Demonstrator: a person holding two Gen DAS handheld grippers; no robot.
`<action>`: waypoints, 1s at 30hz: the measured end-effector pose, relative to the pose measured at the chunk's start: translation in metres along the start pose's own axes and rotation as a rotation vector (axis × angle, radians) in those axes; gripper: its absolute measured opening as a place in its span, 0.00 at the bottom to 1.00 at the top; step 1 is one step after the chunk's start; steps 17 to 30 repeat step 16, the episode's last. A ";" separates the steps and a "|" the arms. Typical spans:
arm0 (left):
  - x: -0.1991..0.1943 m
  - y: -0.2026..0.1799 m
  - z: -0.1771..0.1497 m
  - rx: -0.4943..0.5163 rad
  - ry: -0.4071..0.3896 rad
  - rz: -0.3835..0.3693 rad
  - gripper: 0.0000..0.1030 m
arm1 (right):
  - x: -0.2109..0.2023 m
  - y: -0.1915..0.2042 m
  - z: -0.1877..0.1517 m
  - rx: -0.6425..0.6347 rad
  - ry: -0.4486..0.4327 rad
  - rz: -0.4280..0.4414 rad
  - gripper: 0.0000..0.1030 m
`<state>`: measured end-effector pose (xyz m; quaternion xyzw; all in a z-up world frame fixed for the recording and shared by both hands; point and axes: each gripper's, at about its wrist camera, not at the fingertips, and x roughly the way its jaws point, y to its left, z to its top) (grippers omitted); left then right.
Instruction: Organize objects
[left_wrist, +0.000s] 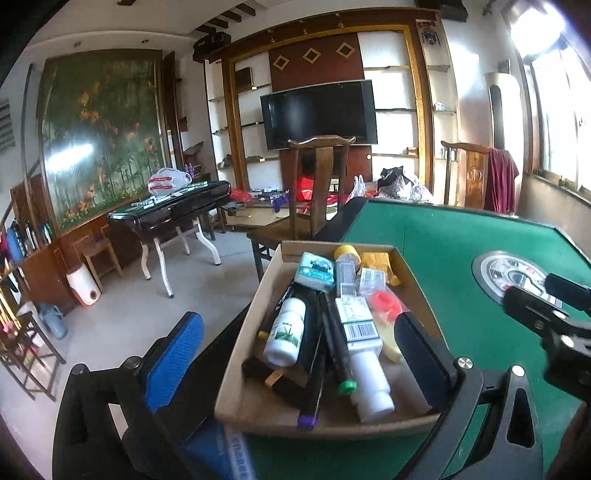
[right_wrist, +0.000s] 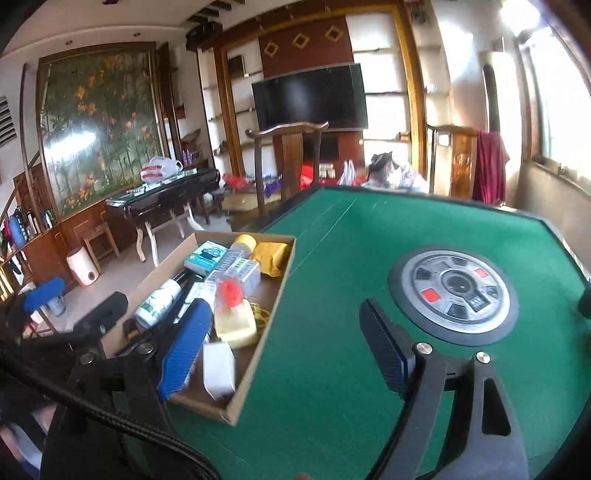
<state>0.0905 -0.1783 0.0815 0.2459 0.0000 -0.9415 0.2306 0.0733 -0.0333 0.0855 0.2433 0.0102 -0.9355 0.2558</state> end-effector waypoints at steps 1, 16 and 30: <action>0.001 -0.002 -0.001 0.018 0.026 0.026 0.98 | -0.002 0.000 -0.003 -0.006 -0.007 -0.002 0.80; -0.005 -0.011 -0.018 0.066 0.009 0.081 0.98 | -0.013 -0.002 -0.016 -0.032 -0.032 0.010 0.80; -0.005 -0.011 -0.018 0.066 0.009 0.081 0.98 | -0.013 -0.002 -0.016 -0.032 -0.032 0.010 0.80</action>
